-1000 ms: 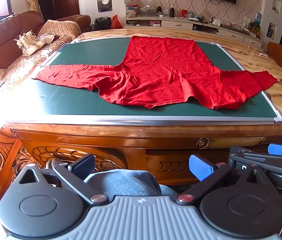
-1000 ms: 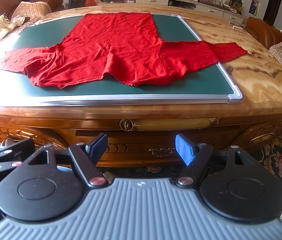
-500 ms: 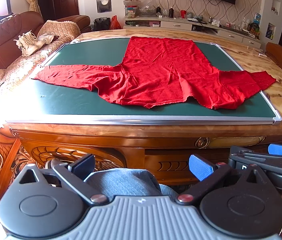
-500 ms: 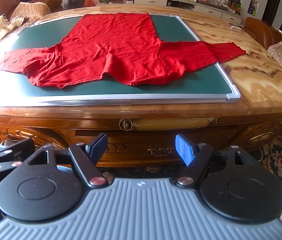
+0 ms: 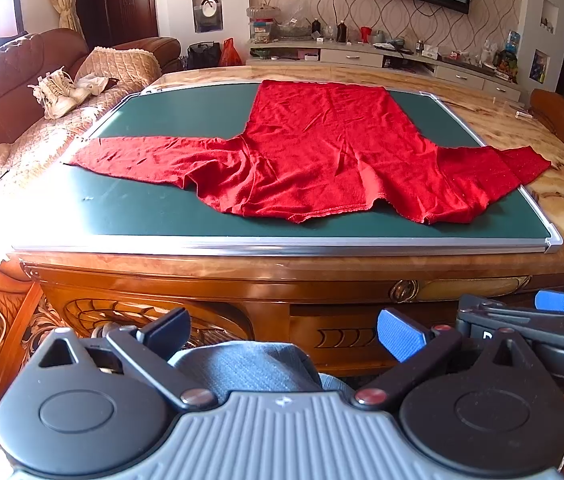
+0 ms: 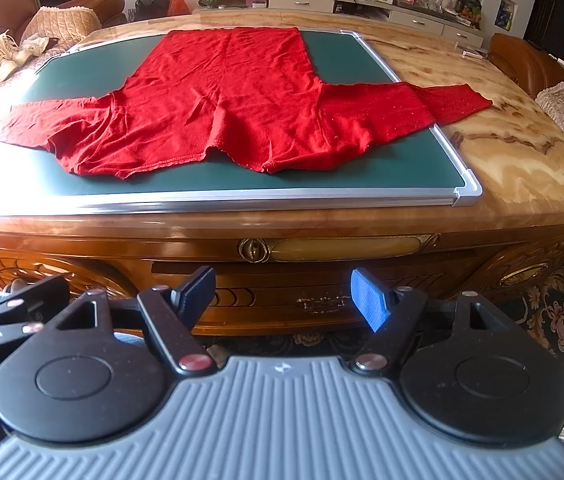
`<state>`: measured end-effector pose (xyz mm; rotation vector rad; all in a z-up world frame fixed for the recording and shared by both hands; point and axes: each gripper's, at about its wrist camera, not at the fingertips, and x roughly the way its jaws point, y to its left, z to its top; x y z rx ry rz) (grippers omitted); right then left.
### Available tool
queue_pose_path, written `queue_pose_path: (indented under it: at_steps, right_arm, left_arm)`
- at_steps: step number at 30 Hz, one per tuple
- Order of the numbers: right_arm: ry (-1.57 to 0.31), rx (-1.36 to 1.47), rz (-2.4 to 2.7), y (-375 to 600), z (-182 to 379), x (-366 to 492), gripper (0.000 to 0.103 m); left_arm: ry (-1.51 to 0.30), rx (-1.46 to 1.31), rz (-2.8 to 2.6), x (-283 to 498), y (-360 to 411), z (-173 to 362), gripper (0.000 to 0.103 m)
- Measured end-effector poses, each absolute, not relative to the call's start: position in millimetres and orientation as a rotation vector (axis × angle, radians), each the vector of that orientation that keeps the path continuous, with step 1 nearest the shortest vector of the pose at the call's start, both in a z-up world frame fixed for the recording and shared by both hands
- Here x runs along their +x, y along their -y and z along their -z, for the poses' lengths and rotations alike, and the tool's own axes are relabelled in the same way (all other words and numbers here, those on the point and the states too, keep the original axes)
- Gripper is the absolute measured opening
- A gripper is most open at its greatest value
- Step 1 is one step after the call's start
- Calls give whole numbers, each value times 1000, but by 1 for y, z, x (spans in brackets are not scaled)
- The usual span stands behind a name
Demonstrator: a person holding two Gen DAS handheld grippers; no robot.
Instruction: Fold clothes
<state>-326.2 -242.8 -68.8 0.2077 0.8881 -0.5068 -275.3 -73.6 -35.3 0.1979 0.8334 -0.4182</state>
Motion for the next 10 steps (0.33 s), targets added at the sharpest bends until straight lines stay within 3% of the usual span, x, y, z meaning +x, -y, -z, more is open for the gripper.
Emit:
queue_pose_path:
  at_steps: [10]
  right_arm:
    - [-900, 200, 500, 241, 71, -323, 83]
  left_arm:
    - [-861, 175, 418, -272, 71, 36, 101]
